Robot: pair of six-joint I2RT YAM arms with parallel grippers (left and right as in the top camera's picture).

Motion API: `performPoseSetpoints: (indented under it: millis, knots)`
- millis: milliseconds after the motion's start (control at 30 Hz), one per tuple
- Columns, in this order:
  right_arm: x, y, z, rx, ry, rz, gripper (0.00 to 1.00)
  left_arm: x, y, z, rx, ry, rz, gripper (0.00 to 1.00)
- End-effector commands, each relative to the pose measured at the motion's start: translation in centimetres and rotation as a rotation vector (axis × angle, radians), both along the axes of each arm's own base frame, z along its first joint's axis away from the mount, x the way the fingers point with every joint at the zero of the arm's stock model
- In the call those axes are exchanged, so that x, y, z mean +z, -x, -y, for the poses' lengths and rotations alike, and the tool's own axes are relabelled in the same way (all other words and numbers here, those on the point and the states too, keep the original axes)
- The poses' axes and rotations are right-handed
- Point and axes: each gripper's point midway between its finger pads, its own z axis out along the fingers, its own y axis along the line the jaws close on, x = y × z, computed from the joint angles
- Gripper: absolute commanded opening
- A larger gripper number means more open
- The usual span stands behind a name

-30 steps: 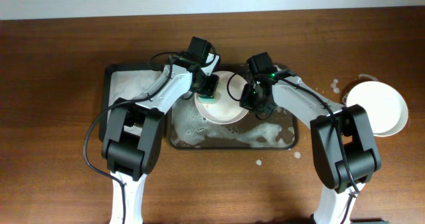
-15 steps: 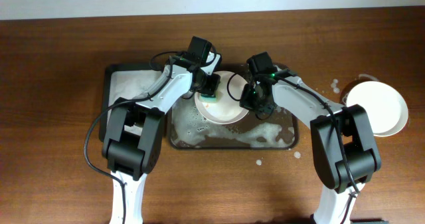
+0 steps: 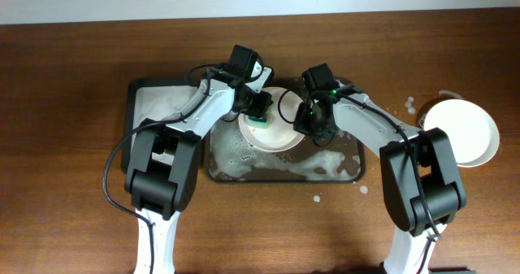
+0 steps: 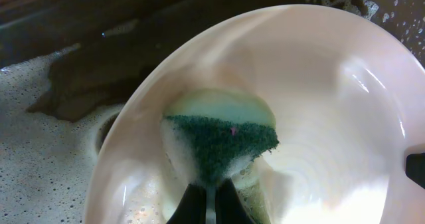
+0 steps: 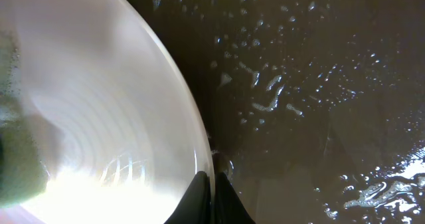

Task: Clean dirty plates on tray and stack at the side
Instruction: 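Scrub the pink plate with the sponge while the right gripper holds it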

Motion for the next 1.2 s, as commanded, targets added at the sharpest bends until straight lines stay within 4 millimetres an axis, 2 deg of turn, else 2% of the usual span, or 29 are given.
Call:
performPoseSetpoints:
  millis: [0,200,900,1167]
  knots:
    - [-0.8,0.1,0.2,0.015,0.03,-0.006,0.04,-3.4,2.2,0.3,-0.04,-0.011,-0.096,0.0]
    - [-0.8,0.1,0.2,0.015,0.03,-0.006,0.04,-3.1,2.5,1.2,-0.094,0.038,-0.095,0.0]
    - [-0.8,0.1,0.2,0.015,0.03,-0.006,0.04,-3.0,2.4,1.2,-0.094,0.04,-0.088,0.0]
    - [-0.8,0.2,0.2,0.015,0.031,-0.01,0.04,-2.6,1.3,1.7,-0.096,0.059,-0.038,0.0]
